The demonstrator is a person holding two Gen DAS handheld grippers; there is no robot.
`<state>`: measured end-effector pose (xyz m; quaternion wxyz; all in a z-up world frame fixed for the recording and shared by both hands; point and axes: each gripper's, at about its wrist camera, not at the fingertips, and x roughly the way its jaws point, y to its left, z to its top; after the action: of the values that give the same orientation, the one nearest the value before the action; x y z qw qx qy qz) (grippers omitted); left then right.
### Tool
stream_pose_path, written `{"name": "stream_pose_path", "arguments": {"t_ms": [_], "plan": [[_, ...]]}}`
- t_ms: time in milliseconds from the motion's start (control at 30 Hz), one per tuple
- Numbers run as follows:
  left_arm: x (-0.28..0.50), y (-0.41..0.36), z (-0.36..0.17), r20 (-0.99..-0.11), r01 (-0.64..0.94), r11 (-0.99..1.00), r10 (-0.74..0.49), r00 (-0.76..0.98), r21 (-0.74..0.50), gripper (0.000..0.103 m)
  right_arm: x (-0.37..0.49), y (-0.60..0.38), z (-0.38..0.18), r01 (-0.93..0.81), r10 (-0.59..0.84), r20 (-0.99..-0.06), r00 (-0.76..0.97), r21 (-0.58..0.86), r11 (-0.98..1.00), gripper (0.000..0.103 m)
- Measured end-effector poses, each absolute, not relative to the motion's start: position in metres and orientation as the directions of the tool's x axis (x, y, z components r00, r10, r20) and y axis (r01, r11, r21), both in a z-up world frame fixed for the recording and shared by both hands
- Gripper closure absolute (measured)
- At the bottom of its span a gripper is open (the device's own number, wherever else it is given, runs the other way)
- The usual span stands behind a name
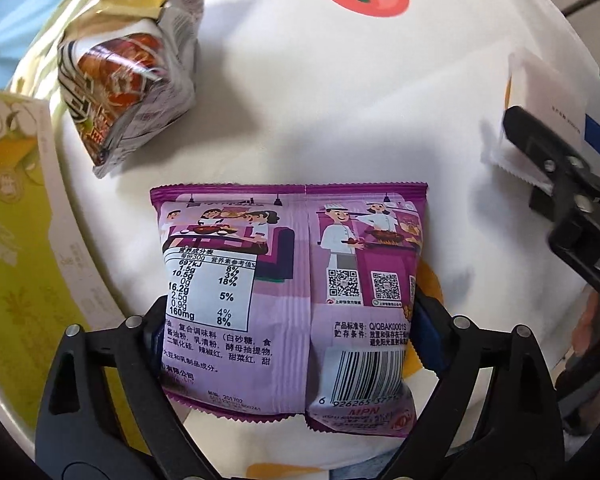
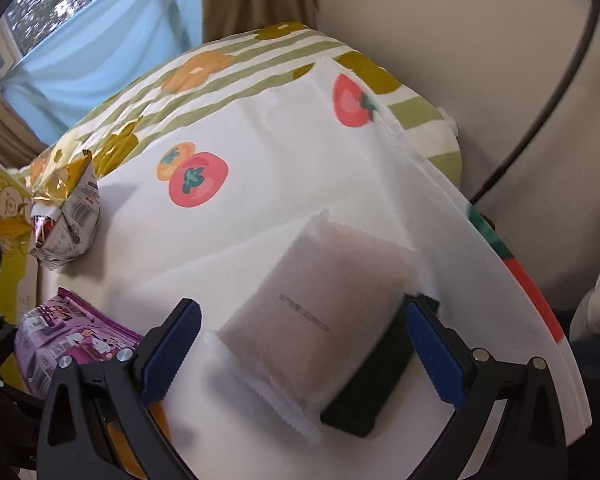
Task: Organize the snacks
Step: 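Grasp the pale pink bag with the right tool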
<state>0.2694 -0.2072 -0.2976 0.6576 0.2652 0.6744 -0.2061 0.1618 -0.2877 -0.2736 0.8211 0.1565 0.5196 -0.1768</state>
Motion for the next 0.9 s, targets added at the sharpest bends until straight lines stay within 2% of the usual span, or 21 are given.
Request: {"name": "stream_pose_path", "arguments": {"t_ms": [233,333,400,433,600,900], "plan": [[0.262,-0.175,-0.287,-0.999,0.603,0.797,0.028,0.039,0.046,0.014,0.172,-0.283,-0.28,0.403,-0.156,-0.903,0.401,0.021,0.915,0.004],[0.255,-0.165,-0.286,-0.998,0.6,0.799,0.007,0.066,0.045,0.016,0.176,-0.28,-0.286,0.375,-0.187,-0.898,0.399,-0.027,0.927,0.01],[0.249,-0.162,-0.28,-0.997,0.595,0.803,-0.007,0.079,0.042,0.019,0.176,-0.281,-0.29,0.361,-0.205,-0.896,0.394,-0.055,0.931,0.018],[0.248,-0.159,-0.278,-0.997,0.591,0.806,-0.013,0.082,0.038,0.019,0.176,-0.281,-0.29,0.357,-0.203,-0.896,0.396,-0.054,0.933,0.018],[0.248,-0.132,-0.273,-0.995,0.574,0.819,-0.052,0.091,0.01,0.026,0.178,-0.281,-0.287,0.321,-0.197,-0.888,0.416,-0.059,0.945,0.034],[0.252,-0.12,-0.243,-0.982,0.581,0.814,-0.12,0.143,-0.015,0.027,0.175,-0.273,-0.263,0.267,-0.161,-0.871,0.463,-0.036,0.963,0.036]]}}
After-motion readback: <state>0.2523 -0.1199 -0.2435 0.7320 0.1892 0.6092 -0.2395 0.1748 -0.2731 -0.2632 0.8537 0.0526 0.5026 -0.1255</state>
